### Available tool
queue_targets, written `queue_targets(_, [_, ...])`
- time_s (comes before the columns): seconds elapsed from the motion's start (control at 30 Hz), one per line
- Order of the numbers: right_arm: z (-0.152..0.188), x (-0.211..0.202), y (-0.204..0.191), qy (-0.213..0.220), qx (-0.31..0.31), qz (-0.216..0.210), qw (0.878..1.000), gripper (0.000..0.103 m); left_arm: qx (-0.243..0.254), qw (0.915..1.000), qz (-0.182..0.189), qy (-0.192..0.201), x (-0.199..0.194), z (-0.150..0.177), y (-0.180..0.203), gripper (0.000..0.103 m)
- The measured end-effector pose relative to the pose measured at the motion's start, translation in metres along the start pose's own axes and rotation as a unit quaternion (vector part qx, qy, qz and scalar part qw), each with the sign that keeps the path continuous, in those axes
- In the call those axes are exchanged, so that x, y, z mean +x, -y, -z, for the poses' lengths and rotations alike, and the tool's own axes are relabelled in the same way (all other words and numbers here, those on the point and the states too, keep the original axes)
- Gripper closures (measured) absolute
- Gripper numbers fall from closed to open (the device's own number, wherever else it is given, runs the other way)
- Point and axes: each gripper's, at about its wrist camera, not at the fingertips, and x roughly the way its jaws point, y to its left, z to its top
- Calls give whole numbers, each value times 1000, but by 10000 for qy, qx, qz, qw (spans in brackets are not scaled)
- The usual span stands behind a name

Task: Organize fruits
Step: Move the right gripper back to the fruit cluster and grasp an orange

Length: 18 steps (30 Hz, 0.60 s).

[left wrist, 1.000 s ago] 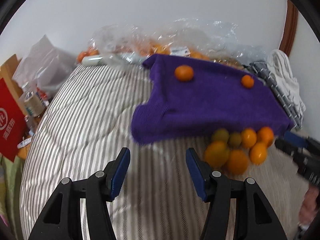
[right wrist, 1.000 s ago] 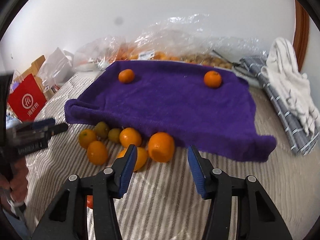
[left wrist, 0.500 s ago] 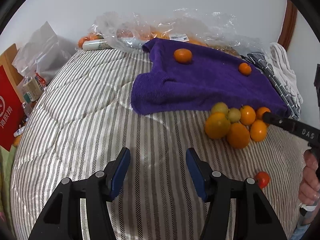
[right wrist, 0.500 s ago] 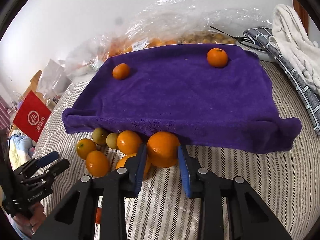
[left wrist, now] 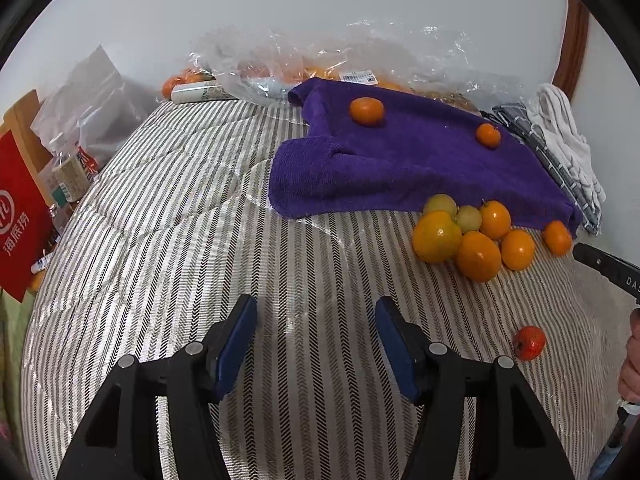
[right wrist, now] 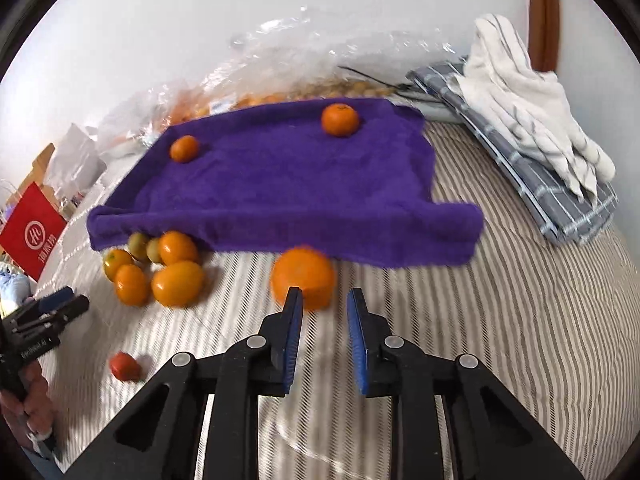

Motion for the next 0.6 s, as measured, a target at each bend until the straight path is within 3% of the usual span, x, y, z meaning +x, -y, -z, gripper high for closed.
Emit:
queue_targets(0.13, [7,1,7,4,-9,19,10000,79,26,10000,18,-13,0,0,1,40])
queue_targets(0.4, [-3,7,-8,89,-132,-287,9995,55,265,9996,-58,-117,5,0,12,27])
queue_targets(0.6, [-8,29,-23,51,-376,-4,9993,55,322,9994,-50,-139,5,0,13,24])
